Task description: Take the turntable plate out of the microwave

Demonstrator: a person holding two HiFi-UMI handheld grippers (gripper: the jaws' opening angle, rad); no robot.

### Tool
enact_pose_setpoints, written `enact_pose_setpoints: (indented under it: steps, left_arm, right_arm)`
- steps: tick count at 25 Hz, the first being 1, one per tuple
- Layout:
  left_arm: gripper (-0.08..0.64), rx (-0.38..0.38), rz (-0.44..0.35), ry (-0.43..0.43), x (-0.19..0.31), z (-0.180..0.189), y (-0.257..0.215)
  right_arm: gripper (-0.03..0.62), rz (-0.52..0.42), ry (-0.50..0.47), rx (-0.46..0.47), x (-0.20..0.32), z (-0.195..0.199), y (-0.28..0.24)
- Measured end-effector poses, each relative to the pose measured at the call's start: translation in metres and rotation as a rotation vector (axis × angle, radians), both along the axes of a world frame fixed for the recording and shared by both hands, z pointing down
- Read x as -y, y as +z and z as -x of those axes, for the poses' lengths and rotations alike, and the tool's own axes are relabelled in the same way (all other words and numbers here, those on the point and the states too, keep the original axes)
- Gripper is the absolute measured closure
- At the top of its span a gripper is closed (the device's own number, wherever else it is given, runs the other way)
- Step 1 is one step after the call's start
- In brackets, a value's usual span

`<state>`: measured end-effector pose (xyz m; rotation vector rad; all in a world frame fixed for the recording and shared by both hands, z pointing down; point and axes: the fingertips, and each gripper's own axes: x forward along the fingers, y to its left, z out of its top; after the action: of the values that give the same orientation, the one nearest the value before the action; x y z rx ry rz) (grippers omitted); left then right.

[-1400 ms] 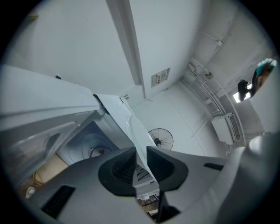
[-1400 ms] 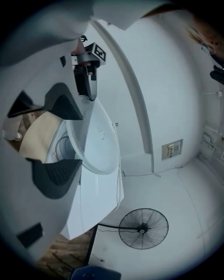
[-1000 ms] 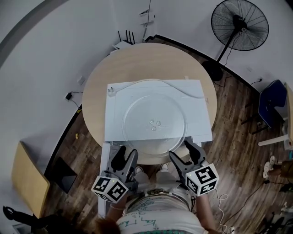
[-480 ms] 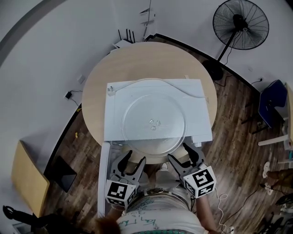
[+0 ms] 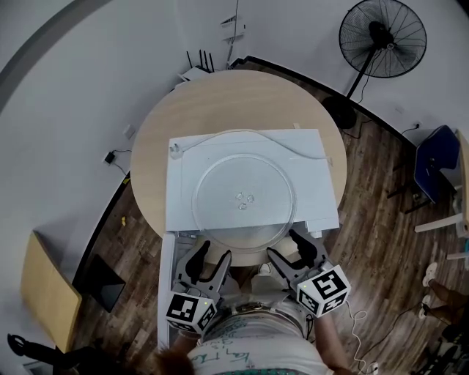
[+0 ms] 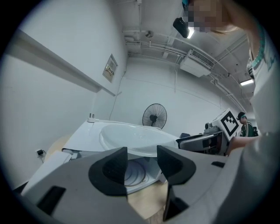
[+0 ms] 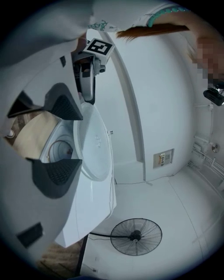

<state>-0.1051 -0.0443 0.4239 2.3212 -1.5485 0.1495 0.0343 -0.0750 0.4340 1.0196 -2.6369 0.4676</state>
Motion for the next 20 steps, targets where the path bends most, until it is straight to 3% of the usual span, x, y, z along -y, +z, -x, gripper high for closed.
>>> enact_pose_setpoints:
  steps: [4,9,20]
  left_arm:
    - [0.344,0.015,-0.013,-0.013,0.014,0.003,-0.001]
    - [0.342,0.094,-0.022,-0.01,0.027,0.005,0.001]
    - [0.342,0.11,-0.004,-0.014,0.048,0.01,0.003]
  right_arm:
    - [0.331,-0.013,0.012,-0.006,0.013,0.006,0.002]
    - [0.331,-0.023,0.008,-0.033,0.026,0.012,0.003]
    - [0.336,0.02,0.029,-0.08,0.044,0.02,0.005]
